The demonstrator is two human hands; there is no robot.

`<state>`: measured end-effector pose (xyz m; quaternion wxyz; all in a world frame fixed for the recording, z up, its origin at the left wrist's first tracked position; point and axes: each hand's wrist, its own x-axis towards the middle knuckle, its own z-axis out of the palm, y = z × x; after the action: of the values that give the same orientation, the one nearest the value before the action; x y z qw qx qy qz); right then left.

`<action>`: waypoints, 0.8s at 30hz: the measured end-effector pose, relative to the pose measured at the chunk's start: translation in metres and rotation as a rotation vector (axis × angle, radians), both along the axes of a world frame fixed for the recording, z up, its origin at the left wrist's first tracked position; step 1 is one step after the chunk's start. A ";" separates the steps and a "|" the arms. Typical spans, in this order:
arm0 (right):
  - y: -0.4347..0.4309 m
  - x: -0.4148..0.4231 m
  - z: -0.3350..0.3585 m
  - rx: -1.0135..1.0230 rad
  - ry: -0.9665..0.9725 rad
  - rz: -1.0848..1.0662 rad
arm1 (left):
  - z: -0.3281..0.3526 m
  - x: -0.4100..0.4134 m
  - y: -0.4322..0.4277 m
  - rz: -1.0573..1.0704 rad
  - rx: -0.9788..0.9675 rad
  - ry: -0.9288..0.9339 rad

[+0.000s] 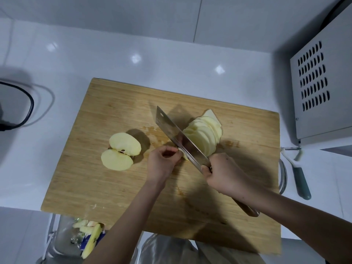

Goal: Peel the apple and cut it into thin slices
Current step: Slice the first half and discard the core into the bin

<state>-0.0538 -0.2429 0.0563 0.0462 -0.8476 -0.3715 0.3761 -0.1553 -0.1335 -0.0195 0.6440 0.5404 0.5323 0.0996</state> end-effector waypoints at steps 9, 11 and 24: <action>0.001 -0.006 -0.013 -0.015 -0.043 0.000 | 0.001 0.000 0.001 -0.002 -0.041 -0.002; 0.000 -0.006 -0.011 0.000 -0.032 0.000 | 0.000 0.000 0.002 -0.026 -0.012 0.012; -0.037 0.003 0.035 0.271 -0.221 0.062 | 0.023 -0.017 0.006 -0.048 0.230 0.099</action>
<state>-0.0511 -0.2803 0.0908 0.1070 -0.8579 -0.4477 0.2285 -0.1720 -0.1279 0.0034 0.5528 0.6273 0.5357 0.1176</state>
